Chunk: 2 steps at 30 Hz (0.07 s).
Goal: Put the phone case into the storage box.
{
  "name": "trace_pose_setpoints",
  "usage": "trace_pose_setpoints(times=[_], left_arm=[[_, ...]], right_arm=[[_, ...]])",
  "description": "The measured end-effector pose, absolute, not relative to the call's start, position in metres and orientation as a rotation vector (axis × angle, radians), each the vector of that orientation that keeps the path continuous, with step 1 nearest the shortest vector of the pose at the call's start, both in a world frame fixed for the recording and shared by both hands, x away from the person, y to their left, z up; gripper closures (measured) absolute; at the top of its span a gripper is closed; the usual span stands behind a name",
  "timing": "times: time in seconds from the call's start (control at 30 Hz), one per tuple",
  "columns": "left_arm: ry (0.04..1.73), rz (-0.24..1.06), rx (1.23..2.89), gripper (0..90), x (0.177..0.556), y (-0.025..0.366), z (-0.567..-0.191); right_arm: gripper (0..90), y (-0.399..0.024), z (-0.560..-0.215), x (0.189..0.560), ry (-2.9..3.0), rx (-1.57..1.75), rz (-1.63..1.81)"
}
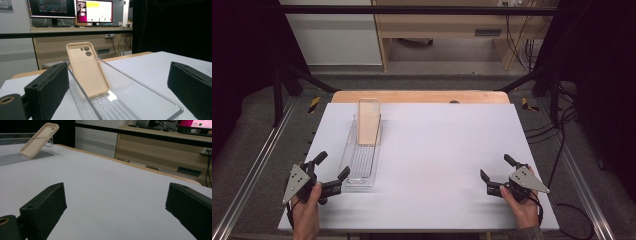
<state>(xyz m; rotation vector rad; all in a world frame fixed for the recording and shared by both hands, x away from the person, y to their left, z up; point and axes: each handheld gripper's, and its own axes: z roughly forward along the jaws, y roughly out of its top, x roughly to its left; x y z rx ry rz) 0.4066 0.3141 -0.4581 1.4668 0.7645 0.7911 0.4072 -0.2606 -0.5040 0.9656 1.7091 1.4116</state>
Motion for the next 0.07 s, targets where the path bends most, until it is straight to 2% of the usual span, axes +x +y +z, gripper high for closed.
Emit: trace_pose_setpoints(times=[0.07], left_arm=[[0.767, 0.790, 1.463, 3.6, 0.4063, 0.3147, -0.4592]], right_arm=[[3.6, -0.2584, -0.5046, 0.4070, 1.716, 0.956, 1.407]])
